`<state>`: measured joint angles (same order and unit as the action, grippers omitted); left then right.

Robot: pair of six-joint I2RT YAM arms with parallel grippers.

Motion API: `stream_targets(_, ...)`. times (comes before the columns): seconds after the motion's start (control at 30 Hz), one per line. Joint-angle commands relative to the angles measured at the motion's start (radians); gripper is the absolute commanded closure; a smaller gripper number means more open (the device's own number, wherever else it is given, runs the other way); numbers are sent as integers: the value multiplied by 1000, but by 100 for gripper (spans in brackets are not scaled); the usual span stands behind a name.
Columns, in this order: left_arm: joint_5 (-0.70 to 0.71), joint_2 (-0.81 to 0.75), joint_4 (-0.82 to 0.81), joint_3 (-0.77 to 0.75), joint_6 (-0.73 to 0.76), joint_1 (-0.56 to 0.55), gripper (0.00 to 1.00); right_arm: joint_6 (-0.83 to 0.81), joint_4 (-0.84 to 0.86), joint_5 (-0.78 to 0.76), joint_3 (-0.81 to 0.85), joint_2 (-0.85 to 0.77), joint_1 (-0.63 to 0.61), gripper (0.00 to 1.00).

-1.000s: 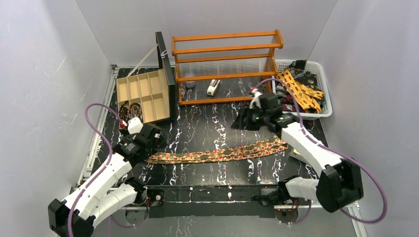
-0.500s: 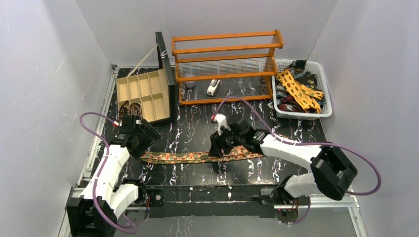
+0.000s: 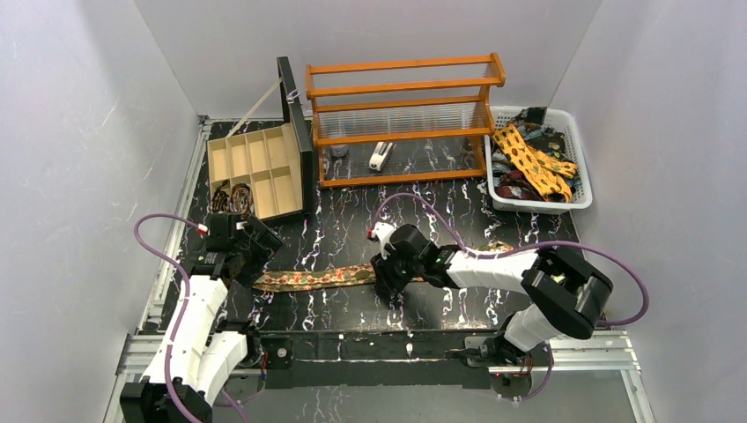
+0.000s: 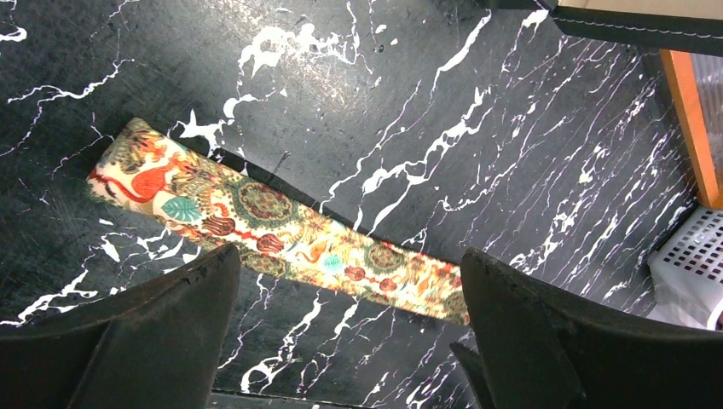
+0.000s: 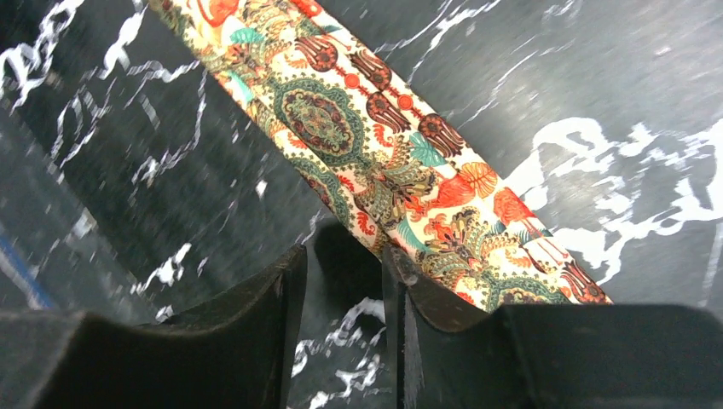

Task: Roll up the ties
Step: Flatten out the tie at the center of the board.

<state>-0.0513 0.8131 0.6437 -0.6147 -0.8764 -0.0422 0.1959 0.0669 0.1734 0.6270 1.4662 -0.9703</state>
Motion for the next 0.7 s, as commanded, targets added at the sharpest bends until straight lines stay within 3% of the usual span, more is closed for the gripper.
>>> stream_targets(0.0,-39,-11,14,-9,1,4,2,58,-24,-305,15,87,3,54)
stream_targets(0.1,-65,-8,12,-6,6,5,1,55,-38,-328,45,118,74,56)
stream_targets(0.23,-97,-14,-21,23,-1,5,2,38,-15,-218,43,108,184,56)
stream_targets(0.4,-180,-14,-124,110,-36,5,2,44,-47,-146,54,77,245,56)
stream_targets(0.67,-172,10,-161,155,-55,6,2,51,-127,-106,96,55,293,55)
